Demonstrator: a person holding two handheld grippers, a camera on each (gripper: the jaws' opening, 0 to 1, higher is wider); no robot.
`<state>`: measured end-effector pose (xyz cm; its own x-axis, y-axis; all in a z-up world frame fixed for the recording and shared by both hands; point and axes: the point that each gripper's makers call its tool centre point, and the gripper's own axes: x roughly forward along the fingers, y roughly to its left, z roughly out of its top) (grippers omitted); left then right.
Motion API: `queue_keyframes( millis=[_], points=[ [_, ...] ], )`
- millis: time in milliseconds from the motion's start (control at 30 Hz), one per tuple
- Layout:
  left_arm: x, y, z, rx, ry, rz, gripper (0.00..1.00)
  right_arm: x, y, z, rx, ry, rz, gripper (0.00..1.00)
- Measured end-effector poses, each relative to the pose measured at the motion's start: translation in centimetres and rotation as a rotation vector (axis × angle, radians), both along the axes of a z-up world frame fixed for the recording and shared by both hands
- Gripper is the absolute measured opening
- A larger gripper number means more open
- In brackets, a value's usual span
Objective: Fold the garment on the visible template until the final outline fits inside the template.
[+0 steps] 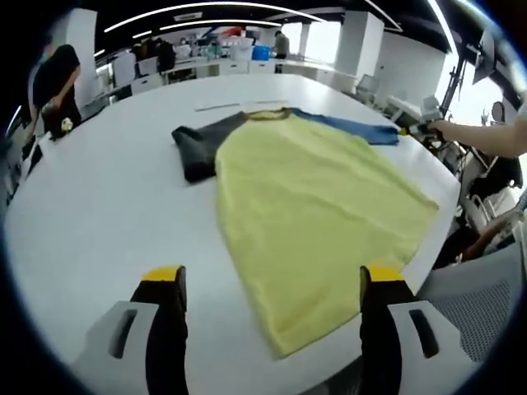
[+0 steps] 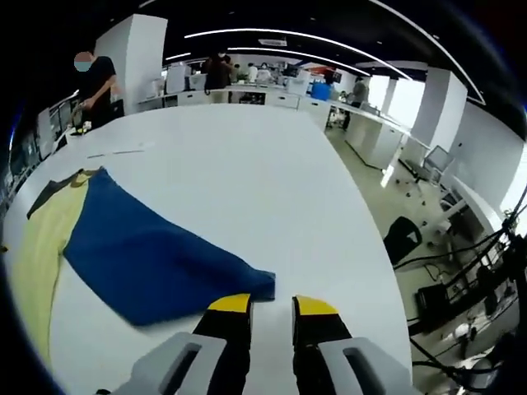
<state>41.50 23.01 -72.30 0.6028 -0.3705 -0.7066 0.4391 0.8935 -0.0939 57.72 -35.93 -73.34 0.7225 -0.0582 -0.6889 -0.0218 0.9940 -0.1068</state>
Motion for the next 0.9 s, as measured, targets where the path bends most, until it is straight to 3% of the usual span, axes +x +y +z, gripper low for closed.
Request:
queue_keyframes(
  millis=[167, 433, 733, 900],
  points=[
    [0.0, 0.0, -0.2, 0.009, 0.005, -0.009, 0.81, 0.4, 0.0, -0.5, 0.006, 0.015, -0.003, 0.13],
    [-0.4, 0.0, -0.3, 0.037, 0.01, -0.029, 0.78, 1.1, 0.1, 0.4, 0.01, -0.019, -0.003, 0.1],
    [-0.5, 0.2, -0.3, 0.051, 0.013, -0.042, 0.76, 1.4, 0.5, -0.6, 0.018, 0.016, -0.003, 0.11],
    [-0.5, 0.6, -0.5, 0.065, 0.022, -0.042, 0.74, 1.4, 0.7, -0.8, 0.039, 0.024, -0.027, 0.07]
  ],
)
